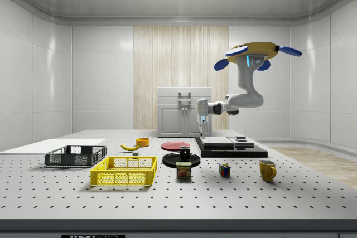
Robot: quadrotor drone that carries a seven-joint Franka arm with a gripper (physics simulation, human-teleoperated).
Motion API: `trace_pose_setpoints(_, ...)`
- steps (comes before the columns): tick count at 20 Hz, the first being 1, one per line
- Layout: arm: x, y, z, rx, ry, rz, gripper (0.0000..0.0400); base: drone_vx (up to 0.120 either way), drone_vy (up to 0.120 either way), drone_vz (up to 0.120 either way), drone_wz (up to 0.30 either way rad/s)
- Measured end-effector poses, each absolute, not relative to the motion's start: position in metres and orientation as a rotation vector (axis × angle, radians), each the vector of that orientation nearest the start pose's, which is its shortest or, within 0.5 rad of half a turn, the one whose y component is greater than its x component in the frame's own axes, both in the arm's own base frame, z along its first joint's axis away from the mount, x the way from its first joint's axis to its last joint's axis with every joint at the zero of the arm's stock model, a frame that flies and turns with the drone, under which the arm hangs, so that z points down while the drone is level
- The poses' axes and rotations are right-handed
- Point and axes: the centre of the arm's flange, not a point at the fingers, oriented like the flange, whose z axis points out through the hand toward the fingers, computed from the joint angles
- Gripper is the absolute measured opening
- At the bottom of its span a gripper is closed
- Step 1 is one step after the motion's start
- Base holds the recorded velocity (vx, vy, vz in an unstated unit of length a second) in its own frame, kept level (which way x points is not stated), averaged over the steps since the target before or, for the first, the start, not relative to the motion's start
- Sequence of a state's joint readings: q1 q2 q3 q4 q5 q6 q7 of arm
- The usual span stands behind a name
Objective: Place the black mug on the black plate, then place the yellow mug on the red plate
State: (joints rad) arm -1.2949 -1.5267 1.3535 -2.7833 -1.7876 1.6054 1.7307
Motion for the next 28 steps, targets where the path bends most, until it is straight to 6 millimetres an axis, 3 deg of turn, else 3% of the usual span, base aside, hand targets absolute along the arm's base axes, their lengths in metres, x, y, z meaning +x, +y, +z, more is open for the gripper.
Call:
trace_pose_setpoints(24, 0.3327, -0.0100, 0.5027, 0.001, -0.002, 0.786, 0.0400, -0.120, 0.120, 0.000, 0.000)
trace_pose_setpoints(28, 0.3327, -0.0100, 0.5027, 0.001, -0.002, 0.786, 0.0400, -0.120, 0.000, 0.000, 0.000)
